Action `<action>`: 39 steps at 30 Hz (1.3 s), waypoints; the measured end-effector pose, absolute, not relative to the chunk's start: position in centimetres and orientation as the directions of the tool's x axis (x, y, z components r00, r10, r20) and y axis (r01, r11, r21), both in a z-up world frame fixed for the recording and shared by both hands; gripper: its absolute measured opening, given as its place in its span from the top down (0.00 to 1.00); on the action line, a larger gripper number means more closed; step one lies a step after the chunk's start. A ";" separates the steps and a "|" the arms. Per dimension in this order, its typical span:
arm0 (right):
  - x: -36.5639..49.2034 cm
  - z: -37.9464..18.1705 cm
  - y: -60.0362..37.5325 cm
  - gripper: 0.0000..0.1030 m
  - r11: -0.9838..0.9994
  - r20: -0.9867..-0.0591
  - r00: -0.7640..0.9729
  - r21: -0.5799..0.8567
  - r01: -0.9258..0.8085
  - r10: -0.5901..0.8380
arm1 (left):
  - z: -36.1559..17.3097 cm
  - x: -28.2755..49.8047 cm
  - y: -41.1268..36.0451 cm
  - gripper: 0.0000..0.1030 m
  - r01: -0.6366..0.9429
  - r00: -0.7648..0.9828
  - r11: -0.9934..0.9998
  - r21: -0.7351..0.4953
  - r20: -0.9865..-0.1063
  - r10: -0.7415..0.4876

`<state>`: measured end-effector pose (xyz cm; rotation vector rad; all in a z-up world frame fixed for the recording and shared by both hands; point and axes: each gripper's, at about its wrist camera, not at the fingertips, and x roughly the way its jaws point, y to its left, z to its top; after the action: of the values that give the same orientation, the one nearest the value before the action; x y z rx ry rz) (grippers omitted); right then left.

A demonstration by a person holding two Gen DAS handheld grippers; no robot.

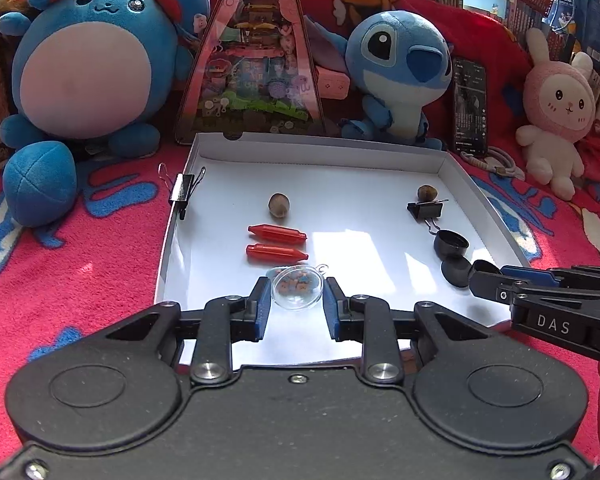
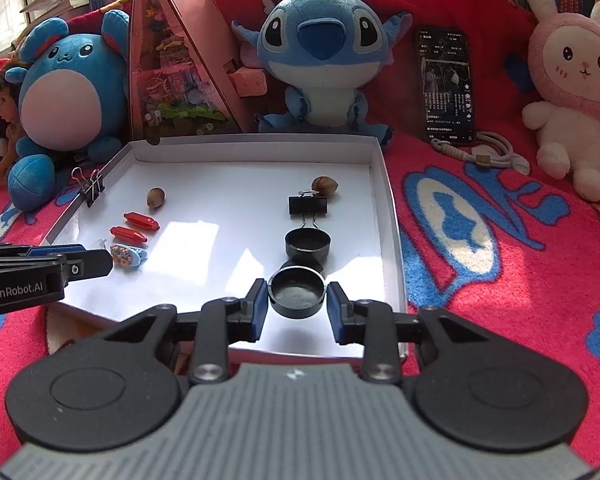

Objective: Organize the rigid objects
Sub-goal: 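Carry the clear dome and black lid over the box with both tools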

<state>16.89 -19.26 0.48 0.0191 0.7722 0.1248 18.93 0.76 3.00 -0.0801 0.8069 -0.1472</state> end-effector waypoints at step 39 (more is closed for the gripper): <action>18.2 -1.2 -19.7 0.64 0.992 -0.741 0.660 0.088 -0.086 0.123 | 1.3 19.9 0.0 0.74 0.082 0.672 0.993 -0.081 -0.731 -0.115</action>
<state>18.16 -19.73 -1.22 0.0468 0.8411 0.1182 19.93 0.04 1.28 -0.0421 0.8259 -0.1114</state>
